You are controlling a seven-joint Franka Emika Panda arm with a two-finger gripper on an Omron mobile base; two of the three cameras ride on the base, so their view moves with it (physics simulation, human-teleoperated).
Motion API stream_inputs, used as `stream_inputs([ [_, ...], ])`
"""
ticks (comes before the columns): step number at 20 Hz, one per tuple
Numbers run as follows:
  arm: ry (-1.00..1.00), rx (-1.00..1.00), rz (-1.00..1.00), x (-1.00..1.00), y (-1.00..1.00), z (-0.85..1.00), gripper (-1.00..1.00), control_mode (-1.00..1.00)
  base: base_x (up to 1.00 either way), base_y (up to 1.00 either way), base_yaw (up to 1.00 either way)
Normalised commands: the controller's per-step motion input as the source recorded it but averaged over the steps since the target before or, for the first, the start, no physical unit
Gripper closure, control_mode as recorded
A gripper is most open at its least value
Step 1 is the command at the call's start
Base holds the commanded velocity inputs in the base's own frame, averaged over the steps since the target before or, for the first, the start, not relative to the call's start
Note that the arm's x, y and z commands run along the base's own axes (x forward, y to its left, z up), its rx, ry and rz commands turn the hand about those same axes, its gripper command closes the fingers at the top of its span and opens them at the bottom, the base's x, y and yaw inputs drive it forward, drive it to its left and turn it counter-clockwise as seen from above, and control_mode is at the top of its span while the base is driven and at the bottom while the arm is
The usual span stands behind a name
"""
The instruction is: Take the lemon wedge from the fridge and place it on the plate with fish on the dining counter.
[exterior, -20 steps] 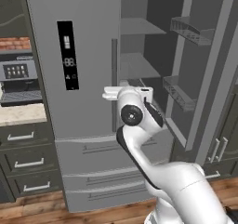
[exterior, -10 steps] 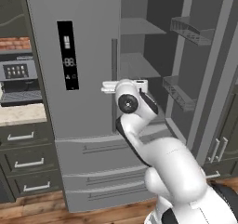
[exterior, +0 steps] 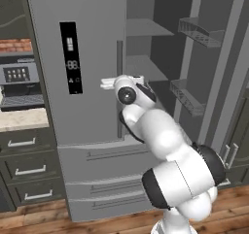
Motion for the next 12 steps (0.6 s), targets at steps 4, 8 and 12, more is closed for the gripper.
stream_inputs([
  [4,0.01,0.00,0.03,0.83,0.21,-0.08,-1.00,-1.00,0.00,0.00,0.00],
  [8,0.00,0.00,0.02,0.81,0.07,-0.05,-1.00,-1.00,0.00,0.00,0.00],
  [12,0.01,0.00,0.00,0.67,0.00,-0.05,-1.00,-1.00,0.00,0.00,0.00],
])
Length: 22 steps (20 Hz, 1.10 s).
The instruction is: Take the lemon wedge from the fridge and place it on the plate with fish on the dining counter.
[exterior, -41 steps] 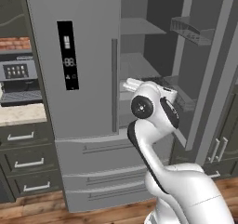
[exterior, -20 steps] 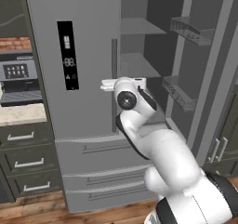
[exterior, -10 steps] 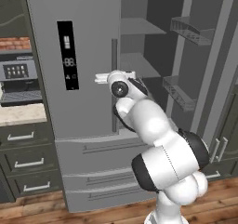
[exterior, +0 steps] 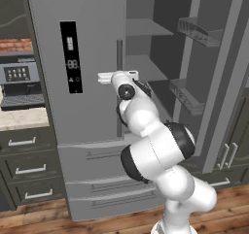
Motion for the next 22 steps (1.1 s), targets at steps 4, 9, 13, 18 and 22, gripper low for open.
stream_inputs([
  [4,0.00,0.00,0.00,0.27,0.00,-0.01,1.00,-1.00,0.00,0.00,0.00],
  [9,0.00,0.00,0.00,-0.01,0.01,0.00,1.00,-1.00,0.00,0.00,0.00],
  [13,0.00,-0.01,0.00,-0.17,0.64,0.00,1.00,-1.00,0.00,0.00,0.00],
  [18,0.00,-0.06,0.00,-0.40,1.00,0.16,1.00,-1.00,0.00,0.00,0.00],
  [22,0.00,-0.10,0.08,-0.70,1.00,0.42,1.00,-1.00,0.00,0.00,0.00],
])
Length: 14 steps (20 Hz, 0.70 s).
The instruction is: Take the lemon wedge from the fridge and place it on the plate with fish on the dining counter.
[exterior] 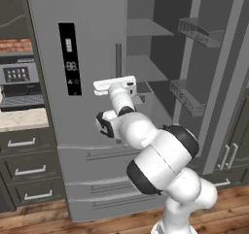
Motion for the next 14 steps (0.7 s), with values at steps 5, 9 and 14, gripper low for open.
stream_inputs([
  [5,0.00,-0.15,0.16,-0.93,1.00,0.43,1.00,-1.00,0.00,0.00,0.00],
  [9,0.02,-0.18,0.18,-0.99,1.00,0.44,1.00,-1.00,0.00,0.00,0.00],
  [14,0.05,-0.18,0.16,-0.91,1.00,0.47,-1.00,-1.00,0.00,0.00,0.00],
])
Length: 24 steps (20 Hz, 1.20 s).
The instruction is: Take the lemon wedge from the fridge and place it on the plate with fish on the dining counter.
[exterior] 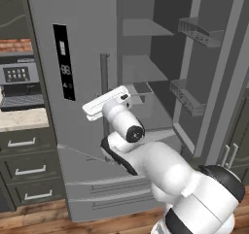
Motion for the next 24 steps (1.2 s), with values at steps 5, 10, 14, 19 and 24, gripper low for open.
stream_inputs([
  [5,0.09,-0.07,0.06,-0.99,1.00,0.53,-1.00,-1.00,0.00,0.00,0.00],
  [10,0.07,0.14,-0.19,-1.00,0.28,0.43,-1.00,-1.00,0.00,0.00,0.00],
  [14,0.05,0.47,-0.29,-1.00,-0.93,0.13,-1.00,-1.00,0.00,0.00,0.00],
  [19,0.01,0.53,-0.08,-0.60,-1.00,0.25,-1.00,-1.00,0.00,0.00,0.00],
  [24,0.17,0.61,0.19,0.01,-0.87,0.17,-1.00,-1.00,0.00,0.00,0.00],
])
